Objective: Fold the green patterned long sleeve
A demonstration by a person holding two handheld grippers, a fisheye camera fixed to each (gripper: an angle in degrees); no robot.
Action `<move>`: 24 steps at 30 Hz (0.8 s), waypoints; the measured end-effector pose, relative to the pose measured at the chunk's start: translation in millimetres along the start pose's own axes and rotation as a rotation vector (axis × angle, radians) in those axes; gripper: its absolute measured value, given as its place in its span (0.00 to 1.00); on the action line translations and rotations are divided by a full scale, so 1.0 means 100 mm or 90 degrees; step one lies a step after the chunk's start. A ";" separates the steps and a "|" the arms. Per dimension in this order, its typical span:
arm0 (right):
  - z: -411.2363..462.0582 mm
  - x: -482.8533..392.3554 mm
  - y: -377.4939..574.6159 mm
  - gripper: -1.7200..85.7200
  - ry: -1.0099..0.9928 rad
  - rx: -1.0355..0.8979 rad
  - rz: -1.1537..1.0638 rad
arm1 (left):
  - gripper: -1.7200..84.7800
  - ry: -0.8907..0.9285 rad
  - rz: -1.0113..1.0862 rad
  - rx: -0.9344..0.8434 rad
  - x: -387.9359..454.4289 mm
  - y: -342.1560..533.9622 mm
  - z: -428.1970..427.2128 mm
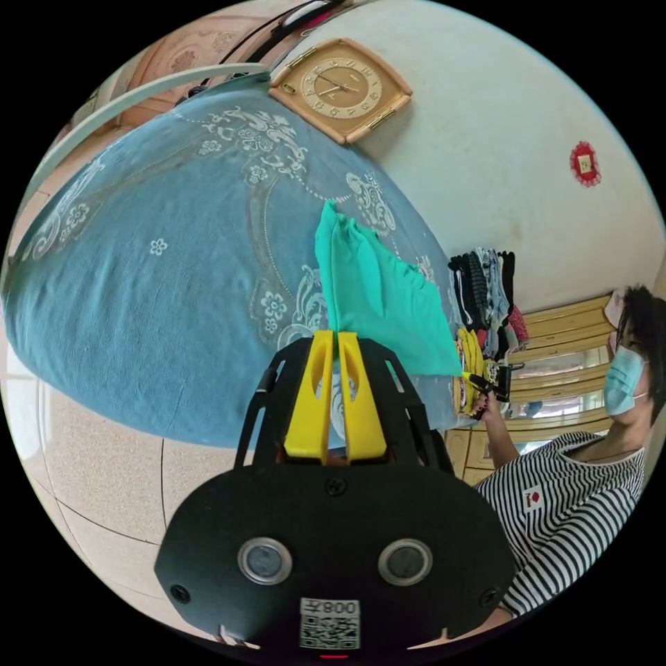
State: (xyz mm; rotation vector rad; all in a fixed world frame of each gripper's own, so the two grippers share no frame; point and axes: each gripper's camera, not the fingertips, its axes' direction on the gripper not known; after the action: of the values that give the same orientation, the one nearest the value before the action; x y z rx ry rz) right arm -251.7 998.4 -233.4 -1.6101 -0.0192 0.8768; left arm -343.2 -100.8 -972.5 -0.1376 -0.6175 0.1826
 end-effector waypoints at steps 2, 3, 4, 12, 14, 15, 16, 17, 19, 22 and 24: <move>0.11 0.10 -0.01 0.02 0.016 -0.024 0.020 | 0.03 -0.016 -0.023 -0.027 -0.15 0.00 0.15; 0.15 0.14 -0.01 0.02 0.018 -0.030 0.029 | 0.03 -0.022 -0.032 -0.035 -0.20 0.01 0.21; 0.24 0.21 0.01 0.02 0.023 -0.044 0.049 | 0.03 -0.026 -0.057 -0.047 -0.32 0.04 0.33; 0.26 0.23 0.06 0.02 -0.007 -0.042 0.077 | 0.04 -0.006 -0.062 -0.029 -0.43 0.08 0.35; 0.30 0.23 0.04 0.02 -0.021 -0.045 0.087 | 0.05 0.022 -0.095 -0.027 -0.57 0.10 0.39; 0.29 0.22 0.05 0.02 -0.024 -0.037 0.091 | 0.05 0.028 -0.099 -0.010 -0.59 0.12 0.35; 0.24 0.19 0.06 0.02 -0.028 -0.022 0.096 | 0.06 0.024 -0.100 0.031 -0.59 0.15 0.24; 0.18 0.15 0.08 0.02 0.004 -0.004 0.107 | 0.06 -0.009 -0.096 0.063 -0.53 0.17 0.12; 0.07 0.04 0.08 0.02 0.077 0.017 0.109 | 0.07 -0.069 -0.051 0.071 -0.30 0.09 0.06; -0.01 -0.23 -0.09 0.02 0.147 0.069 0.074 | 0.09 -0.109 0.059 0.051 0.23 -0.27 0.30; 0.10 -0.42 -0.35 0.03 0.149 0.072 0.015 | 0.10 -0.104 0.105 0.044 0.47 -0.58 0.57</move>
State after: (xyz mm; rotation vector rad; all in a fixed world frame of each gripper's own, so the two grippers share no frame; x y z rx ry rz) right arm -271.2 995.5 -181.3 -1.5991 0.2107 0.6894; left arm -331.6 -143.4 -889.9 -0.1074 -0.7625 0.3778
